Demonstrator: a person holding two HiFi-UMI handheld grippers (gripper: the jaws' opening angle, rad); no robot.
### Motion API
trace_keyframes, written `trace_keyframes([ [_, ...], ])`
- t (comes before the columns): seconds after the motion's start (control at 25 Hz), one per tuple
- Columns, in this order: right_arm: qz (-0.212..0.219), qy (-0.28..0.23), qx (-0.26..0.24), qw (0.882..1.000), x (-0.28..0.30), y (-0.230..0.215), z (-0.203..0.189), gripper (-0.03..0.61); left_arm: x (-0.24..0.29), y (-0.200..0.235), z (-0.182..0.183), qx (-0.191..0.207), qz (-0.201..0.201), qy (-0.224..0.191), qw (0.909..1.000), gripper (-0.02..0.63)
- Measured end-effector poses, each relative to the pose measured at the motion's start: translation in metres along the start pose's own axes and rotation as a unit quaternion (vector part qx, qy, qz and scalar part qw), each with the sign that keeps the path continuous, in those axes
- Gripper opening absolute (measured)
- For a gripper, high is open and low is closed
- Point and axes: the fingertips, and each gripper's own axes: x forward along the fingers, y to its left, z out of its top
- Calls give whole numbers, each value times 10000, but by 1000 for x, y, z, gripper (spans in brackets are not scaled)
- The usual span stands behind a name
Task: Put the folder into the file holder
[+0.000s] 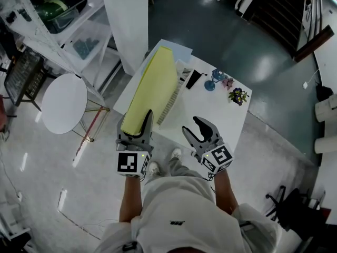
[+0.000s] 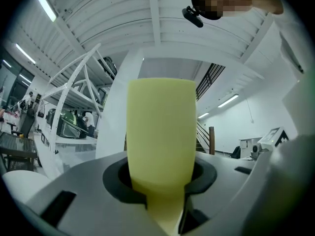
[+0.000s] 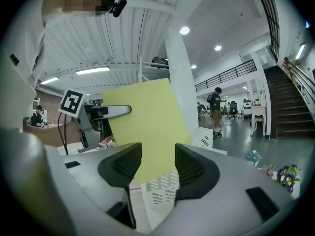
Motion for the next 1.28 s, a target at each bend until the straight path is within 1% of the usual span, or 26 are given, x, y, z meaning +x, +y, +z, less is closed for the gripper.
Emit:
trace_keyframes([
  [0.16,13,44,70,10000,4,-16,-1,213,21,-5,-9,-110,63,-62,9999,176],
  [0.4,69,116,142,9998,7,-32,-8,212,45,-11,-26,-119,59,24,9999,176],
  [0.56,12,155,224,9996,8,-40,-14,212,54,-15,-45,-19,29,194,9998,176],
  [0.8,-16,223,304,9993,11,-44,-21,212,64,-17,-72,-48,-7,405,9992,178],
  [1.08,-54,287,340,9990,13,-42,-30,212,74,-22,-104,82,-150,606,9980,181],
  [1.28,-205,254,322,9989,13,-43,-32,212,80,-24,-121,134,-173,728,9971,190],
])
